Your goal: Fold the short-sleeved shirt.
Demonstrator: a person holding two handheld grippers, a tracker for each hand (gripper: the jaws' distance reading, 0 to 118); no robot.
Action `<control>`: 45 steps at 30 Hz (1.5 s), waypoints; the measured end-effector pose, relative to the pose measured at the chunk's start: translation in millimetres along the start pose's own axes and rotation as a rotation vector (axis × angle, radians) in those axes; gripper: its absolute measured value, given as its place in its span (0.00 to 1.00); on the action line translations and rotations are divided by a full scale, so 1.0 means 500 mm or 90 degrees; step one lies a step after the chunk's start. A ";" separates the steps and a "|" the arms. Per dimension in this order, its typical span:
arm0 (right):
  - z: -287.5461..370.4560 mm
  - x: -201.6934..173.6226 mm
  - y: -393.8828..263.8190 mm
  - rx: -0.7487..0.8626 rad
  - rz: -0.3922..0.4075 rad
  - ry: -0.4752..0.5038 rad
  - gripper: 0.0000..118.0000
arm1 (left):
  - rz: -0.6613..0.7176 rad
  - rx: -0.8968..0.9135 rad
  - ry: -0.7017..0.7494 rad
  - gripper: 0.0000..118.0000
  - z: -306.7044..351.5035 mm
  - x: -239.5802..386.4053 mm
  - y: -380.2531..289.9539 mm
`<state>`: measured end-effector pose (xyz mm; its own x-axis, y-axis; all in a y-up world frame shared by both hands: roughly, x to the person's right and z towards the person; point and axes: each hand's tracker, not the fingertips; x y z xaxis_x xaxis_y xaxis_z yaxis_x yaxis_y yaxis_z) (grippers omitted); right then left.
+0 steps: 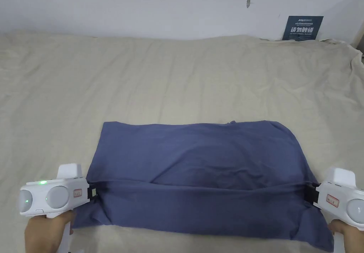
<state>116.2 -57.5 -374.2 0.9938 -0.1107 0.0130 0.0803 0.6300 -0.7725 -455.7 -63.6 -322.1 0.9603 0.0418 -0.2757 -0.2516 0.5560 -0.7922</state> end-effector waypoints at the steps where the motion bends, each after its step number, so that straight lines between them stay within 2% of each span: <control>1: -0.013 -0.003 -0.001 -0.013 0.006 -0.007 0.02 | -0.005 -0.007 0.005 0.00 -0.011 0.002 0.001; 7: -0.049 -0.016 -0.028 -0.045 -0.007 -0.032 0.02 | 0.006 -0.022 0.015 0.00 -0.016 0.008 0.011; 9: -0.028 -0.026 -0.028 -0.034 -0.011 -0.036 0.07 | -0.010 -0.028 -0.001 0.09 -0.005 0.011 0.013; 10: -0.018 -0.029 -0.027 -0.033 -0.014 -0.039 0.19 | -0.009 -0.029 -0.002 0.21 0.006 0.009 0.014; 12: 0.007 -0.026 -0.023 -0.014 -0.014 -0.039 0.48 | 0.005 -0.019 -0.024 0.64 0.026 0.010 0.015; 13: 0.028 -0.028 -0.019 0.011 -0.013 -0.031 0.59 | 0.015 -0.009 -0.026 0.85 0.040 0.012 0.014; 17: 0.145 -0.042 0.002 0.107 -0.004 -0.002 0.60 | 0.004 0.078 -0.038 0.92 0.125 0.024 0.012; 24: 0.366 -0.070 -0.022 0.262 0.063 0.019 0.60 | 0.002 0.183 -0.057 0.91 0.298 0.035 -0.028; 26: 0.412 -0.076 -0.043 0.286 0.077 0.017 0.60 | 0.002 0.205 -0.054 0.86 0.333 0.035 -0.050; 27: 0.433 -0.078 -0.057 0.292 0.079 0.015 0.60 | 0.003 0.216 -0.050 0.81 0.352 0.035 -0.063; 30: 0.470 -0.071 -0.094 0.314 0.077 0.014 0.57 | 0.019 0.241 -0.058 0.55 0.389 0.030 -0.099; 31: 0.481 -0.070 -0.106 0.321 0.077 0.016 0.54 | 0.022 0.247 -0.067 0.43 0.397 0.027 -0.110; 33: 0.492 -0.066 -0.132 0.333 0.078 0.011 0.38 | 0.022 0.259 -0.084 0.21 0.411 0.023 -0.138; 34: 0.497 -0.066 -0.144 0.338 0.082 0.004 0.20 | 0.020 0.259 -0.086 0.10 0.414 0.026 -0.149; 35: 0.500 -0.065 -0.152 0.345 0.087 -0.006 0.05 | 0.020 0.261 -0.083 0.04 0.417 0.026 -0.158; 36: 0.493 -0.057 -0.161 0.350 0.091 -0.012 0.01 | 0.020 0.271 -0.081 0.01 0.421 0.026 -0.173; 38: 0.493 -0.049 -0.169 0.345 0.090 -0.003 0.00 | 0.015 0.281 -0.072 0.00 0.428 0.034 -0.190; 45: 0.489 -0.042 -0.168 0.341 0.080 0.006 0.00 | 0.007 0.273 -0.075 0.00 0.427 0.037 -0.195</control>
<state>107.6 80.0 -154.2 0.9977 -0.0143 -0.0663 -0.0088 0.9417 -0.3365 -387.8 60.1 -133.8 0.9711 0.1303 -0.1999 -0.2136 0.8484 -0.4844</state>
